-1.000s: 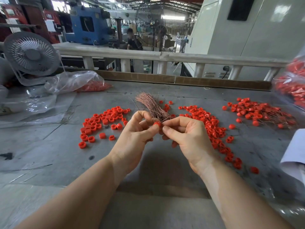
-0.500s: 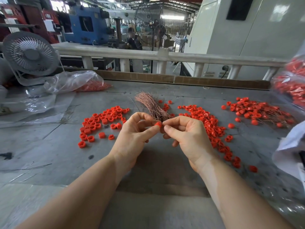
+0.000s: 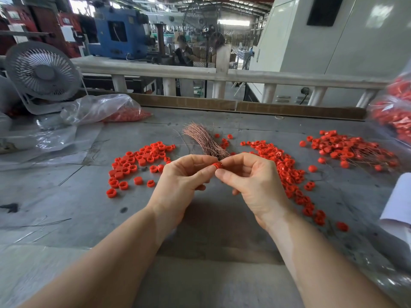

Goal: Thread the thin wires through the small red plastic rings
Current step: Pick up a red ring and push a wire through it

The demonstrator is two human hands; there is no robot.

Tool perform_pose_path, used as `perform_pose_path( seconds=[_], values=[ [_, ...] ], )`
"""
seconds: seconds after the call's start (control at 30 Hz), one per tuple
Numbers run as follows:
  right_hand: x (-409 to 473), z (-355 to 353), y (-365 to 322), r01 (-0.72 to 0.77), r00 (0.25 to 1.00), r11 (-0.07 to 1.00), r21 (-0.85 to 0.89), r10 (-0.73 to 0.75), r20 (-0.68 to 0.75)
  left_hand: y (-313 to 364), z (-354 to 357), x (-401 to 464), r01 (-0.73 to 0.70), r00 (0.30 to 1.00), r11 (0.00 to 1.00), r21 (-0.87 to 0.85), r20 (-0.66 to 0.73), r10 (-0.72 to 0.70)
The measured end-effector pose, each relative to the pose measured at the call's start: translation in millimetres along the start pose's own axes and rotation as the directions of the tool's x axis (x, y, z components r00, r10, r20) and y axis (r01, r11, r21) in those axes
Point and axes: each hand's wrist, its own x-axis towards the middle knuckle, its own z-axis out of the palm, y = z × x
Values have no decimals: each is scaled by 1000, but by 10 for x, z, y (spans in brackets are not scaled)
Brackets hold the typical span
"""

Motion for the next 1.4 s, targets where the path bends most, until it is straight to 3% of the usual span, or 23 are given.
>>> perform_pose_path(
  seconds=[0.87, 1.4],
  values=[
    [28, -16, 47, 114, 992, 993, -36, -112, 53, 20, 24, -6, -99, 995, 992, 78, 14, 98],
    [6, -17, 13, 75, 995, 997, 0, -74, 59, 47, 20, -40, -131, 991, 982, 135, 16, 130]
  ],
)
